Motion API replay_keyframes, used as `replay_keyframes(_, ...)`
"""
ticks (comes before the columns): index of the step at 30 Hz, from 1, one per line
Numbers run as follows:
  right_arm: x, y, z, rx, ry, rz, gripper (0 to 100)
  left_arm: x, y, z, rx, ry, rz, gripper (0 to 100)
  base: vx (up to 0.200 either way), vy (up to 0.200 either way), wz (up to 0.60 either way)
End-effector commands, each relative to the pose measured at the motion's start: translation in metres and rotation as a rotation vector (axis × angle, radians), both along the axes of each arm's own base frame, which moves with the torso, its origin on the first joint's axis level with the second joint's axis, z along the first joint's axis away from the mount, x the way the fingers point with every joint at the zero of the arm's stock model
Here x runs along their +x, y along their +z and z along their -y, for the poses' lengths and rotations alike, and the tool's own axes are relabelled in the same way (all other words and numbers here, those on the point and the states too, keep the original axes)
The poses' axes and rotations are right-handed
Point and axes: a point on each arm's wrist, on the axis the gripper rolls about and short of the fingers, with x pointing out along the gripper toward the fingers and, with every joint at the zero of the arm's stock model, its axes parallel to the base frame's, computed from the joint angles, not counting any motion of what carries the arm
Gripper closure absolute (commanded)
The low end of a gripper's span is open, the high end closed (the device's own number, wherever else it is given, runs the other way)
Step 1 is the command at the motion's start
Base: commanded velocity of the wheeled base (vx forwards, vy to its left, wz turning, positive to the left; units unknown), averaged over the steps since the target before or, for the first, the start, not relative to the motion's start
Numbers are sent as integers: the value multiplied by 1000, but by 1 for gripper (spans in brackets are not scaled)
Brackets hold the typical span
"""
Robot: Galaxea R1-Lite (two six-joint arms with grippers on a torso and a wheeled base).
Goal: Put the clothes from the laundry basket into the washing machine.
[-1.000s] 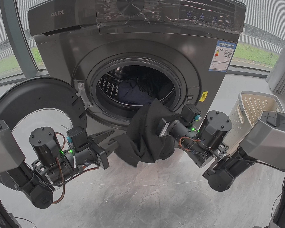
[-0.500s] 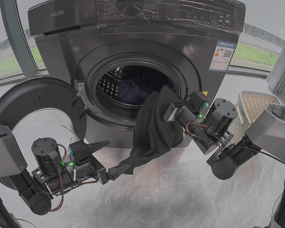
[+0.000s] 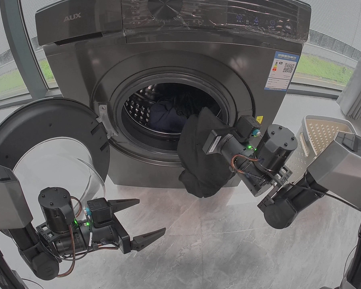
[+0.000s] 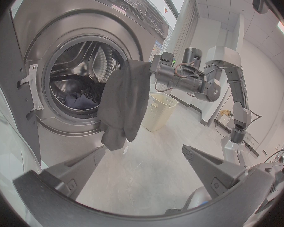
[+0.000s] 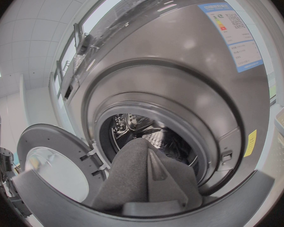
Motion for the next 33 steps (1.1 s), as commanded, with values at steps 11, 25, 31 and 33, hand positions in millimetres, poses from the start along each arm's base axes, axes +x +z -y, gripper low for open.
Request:
replay_keyframes(11, -49, -13, -43, -39, 166, -39, 100, 25, -3, 12, -17, 21, 29, 0, 0, 0, 0)
replay_keyframes(25, -74, -30, -65, -75, 251, -78, 100, 38, 3, 30, -57, 2, 76, 0, 0, 0, 0)
replay_keyframes(31, -86, -27, -70, -68, 277, -74, 100, 42, -14, 35, -31, -8, 28, 0, 0, 0, 0)
replay_keyframes(33, -91, -26, -69, -64, 289, -76, 100, 42, -21, 40, -21, -21, 9, 0, 0, 0, 0)
